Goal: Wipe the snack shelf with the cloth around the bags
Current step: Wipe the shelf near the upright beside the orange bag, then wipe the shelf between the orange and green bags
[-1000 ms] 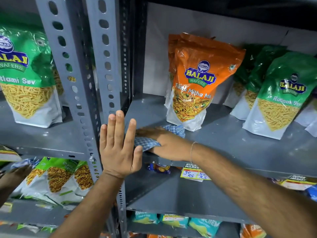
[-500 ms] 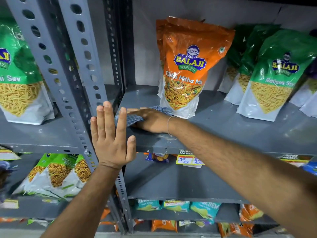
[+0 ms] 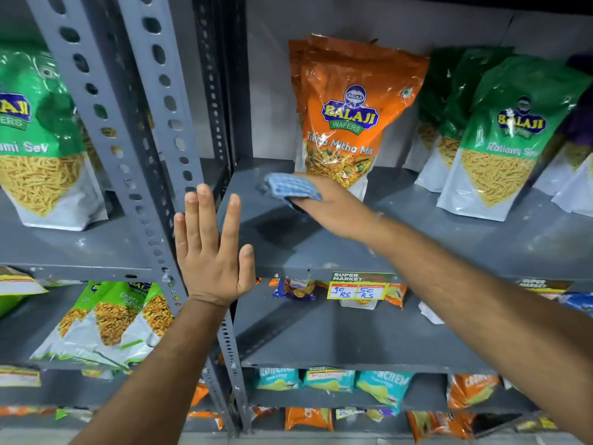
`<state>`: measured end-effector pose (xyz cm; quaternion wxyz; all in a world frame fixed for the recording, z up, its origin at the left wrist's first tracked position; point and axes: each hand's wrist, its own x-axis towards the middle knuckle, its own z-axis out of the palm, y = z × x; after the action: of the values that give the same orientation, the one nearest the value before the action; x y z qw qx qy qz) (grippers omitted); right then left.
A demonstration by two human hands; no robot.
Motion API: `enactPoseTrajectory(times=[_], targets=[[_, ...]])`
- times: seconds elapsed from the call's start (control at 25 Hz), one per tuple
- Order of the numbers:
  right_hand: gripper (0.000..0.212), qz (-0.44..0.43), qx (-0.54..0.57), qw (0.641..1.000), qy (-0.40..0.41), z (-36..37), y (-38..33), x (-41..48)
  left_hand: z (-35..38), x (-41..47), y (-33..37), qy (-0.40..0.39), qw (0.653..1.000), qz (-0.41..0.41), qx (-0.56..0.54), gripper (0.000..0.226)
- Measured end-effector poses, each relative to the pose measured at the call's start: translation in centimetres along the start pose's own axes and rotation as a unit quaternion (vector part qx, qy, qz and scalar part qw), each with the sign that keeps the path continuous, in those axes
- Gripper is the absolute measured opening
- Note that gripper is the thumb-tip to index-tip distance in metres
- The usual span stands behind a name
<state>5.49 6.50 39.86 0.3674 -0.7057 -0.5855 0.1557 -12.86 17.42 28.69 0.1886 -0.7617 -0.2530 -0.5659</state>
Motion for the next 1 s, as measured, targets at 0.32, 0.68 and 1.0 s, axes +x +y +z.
enactPoseTrajectory(times=[0.32,0.68,1.0], targets=[[0.056,-0.092,-0.188,0.963,-0.168,6.8,1.4,1.4,-0.1,-0.1,-0.1,0.001,1.0,0.005,-0.018,0.07],[0.053,0.024,0.05,0.996,-0.07,-0.8,1.0,-12.3,-0.2,0.2,-0.4,-0.015,1.0,0.021,-0.005,0.07],[0.031,0.156,0.02,0.947,0.282,-10.4,3.7,-9.0,-3.3,2.0,6.6,-0.175,0.965,-0.014,-0.192,0.066]])
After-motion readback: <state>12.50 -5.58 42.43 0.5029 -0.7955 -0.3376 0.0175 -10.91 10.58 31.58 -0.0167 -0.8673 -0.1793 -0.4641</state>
